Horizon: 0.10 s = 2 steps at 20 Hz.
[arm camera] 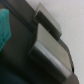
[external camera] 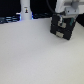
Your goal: Open the kcup holder, insert the kcup into the holder, and close the kcup holder
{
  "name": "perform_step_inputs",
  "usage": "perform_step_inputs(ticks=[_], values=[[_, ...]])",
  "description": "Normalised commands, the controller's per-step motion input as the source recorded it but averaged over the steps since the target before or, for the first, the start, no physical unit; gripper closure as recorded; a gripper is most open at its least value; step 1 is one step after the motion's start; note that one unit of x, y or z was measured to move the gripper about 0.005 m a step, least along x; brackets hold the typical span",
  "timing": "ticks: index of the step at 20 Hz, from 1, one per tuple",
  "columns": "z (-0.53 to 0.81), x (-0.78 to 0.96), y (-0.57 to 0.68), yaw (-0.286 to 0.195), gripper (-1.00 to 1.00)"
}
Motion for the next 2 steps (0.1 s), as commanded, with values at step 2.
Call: perform_step_inputs(ticks=[2], values=[[0.04,0.02,0.01,-0.003,-1.00]])
